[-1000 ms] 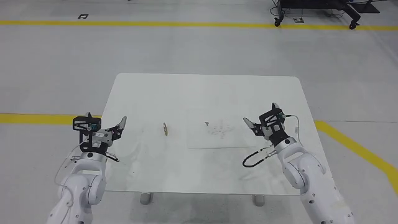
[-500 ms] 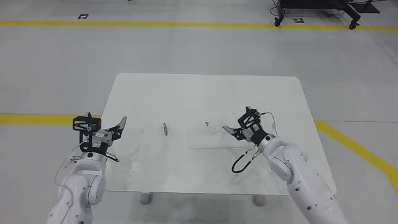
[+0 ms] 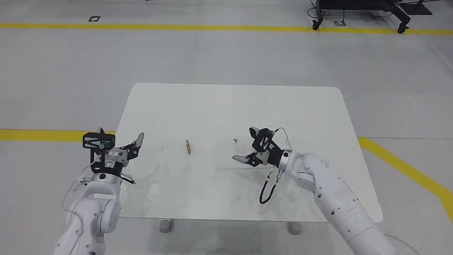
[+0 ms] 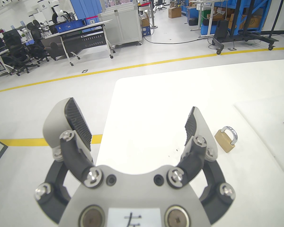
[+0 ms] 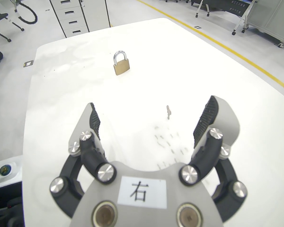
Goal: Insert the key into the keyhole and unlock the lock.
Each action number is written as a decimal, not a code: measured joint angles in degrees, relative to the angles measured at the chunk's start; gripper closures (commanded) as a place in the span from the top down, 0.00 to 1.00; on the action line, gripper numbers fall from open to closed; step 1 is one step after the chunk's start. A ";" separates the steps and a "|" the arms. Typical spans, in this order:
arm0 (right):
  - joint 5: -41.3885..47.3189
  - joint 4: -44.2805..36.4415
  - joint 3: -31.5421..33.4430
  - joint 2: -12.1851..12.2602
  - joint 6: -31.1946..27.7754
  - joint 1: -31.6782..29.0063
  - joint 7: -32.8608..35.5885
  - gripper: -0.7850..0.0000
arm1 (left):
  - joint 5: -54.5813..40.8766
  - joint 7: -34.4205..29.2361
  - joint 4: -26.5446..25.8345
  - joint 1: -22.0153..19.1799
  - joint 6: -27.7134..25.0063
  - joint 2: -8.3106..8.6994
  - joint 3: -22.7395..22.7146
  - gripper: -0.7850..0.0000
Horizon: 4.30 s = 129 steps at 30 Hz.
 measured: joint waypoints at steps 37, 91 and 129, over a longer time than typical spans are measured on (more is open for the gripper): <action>-9.70 34.31 -18.34 -8.40 -5.35 25.33 -4.36 0.33 | 0.00 0.00 0.00 0.00 0.00 0.00 0.00 1.00; -12.09 35.92 -18.92 -9.10 -2.49 27.69 -7.27 0.00 | 10.22 -6.78 -6.65 -4.73 -8.58 -0.36 11.15 1.00; -12.09 35.92 -18.92 -9.10 -2.49 27.69 -7.27 0.00 | 33.24 -18.94 23.93 -30.88 -4.66 -6.72 39.82 1.00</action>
